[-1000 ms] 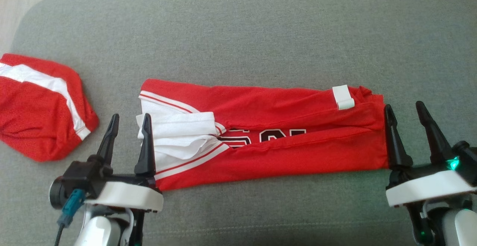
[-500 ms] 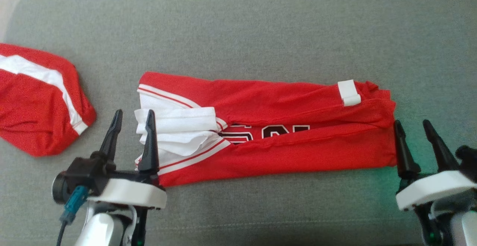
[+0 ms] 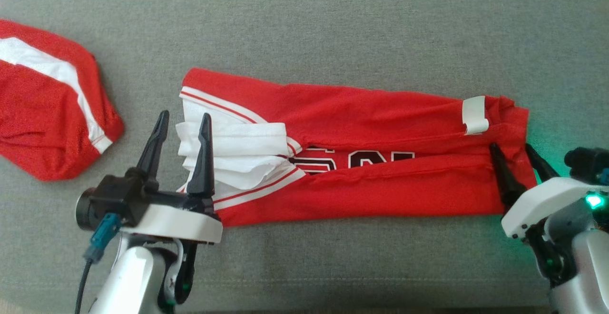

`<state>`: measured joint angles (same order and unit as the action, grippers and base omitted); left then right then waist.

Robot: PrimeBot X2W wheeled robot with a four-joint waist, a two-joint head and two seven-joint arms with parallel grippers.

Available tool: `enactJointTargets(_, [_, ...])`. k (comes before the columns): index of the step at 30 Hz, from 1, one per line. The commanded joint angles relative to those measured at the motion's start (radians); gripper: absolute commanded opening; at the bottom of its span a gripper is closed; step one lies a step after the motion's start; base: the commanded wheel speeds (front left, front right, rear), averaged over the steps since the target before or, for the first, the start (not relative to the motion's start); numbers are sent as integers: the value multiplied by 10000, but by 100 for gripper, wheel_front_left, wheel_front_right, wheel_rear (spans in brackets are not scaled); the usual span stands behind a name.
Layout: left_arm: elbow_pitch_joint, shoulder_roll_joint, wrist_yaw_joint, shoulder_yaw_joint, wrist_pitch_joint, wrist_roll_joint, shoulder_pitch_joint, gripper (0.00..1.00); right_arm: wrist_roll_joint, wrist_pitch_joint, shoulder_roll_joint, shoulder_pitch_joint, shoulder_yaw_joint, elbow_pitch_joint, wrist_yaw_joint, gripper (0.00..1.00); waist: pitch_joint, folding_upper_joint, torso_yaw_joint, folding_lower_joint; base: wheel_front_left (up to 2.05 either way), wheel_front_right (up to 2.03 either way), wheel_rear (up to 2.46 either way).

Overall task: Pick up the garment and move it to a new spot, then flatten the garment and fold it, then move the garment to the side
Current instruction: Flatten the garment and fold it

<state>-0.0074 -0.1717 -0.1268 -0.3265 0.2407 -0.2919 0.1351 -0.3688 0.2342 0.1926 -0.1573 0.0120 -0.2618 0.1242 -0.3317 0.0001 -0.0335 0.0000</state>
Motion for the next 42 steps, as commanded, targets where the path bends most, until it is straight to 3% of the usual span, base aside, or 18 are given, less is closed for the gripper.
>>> enactJointTargets(1, [-264, -62, 10, 298, 115, 74, 356, 100, -153, 362, -8, 4, -236, 85, 65, 94, 5, -1, -12, 0, 0, 0, 0])
enactJointTargets(2, [-248, -54, 14, 303, 124, 71, 362, 100, -253, 519, -58, 62, -244, 86, 65, 44, 22, -1, -19, 0, 0, 0, 0])
enactJointTargets(3, [-239, -51, 17, 312, 133, 70, 365, 100, -332, 616, -92, 111, -252, 145, 65, 0, 38, -1, -21, 0, 0, 0, 0])
enactJointTargets(9, [-188, -49, 6, 376, 167, 48, 289, 100, -451, 355, -36, 408, 48, 814, 65, 0, 311, -1, -22, 0, 0, 0, 0])
enactJointTargets(15, [-118, -45, -24, 406, 183, 22, 87, 100, -458, 184, 451, 658, 818, 1162, 65, 0, 727, -1, 15, 0, 0, 0, 0])
enactJointTargets(20, [-54, -46, -24, 386, 190, -23, -157, 100, -423, 446, 831, 1017, 1786, 1333, 65, 0, 1227, -1, 44, 0, 0, 0, 0])
enactJointTargets(23, [-87, -60, -65, 364, 192, -33, -351, 100, -455, 879, 758, 1142, 1800, 1742, 65, 0, 1488, -1, 90, 0, 0, 0, 0])
enactJointTargets(27, [-133, -82, -110, 320, 140, -66, -546, 100, -728, 1612, 249, 1058, 690, 2867, 65, 0, 1767, -1, 142, 0, 0, 0, 0])
enactJointTargets(33, [-177, -120, -125, 288, 66, -131, -594, 100, -1750, 2286, -963, 510, -2003, 3746, 65, 0, 1880, -1, 100, 0, 0, 0, 0])
enactJointTargets(36, [-167, -112, -104, 239, 46, -148, -523, 100, -2307, 2143, -1262, 181, -3287, 3386, 65, 0, 1838, -1, -68, 0, 0, 0, 0])
enactJointTargets(42, [-85, -36, -59, 123, 66, -163, -364, 100, -3589, 957, -1416, -904, -4878, 1907, 65, 0, 1638, -1, -512, 0, 0, 0, 0])
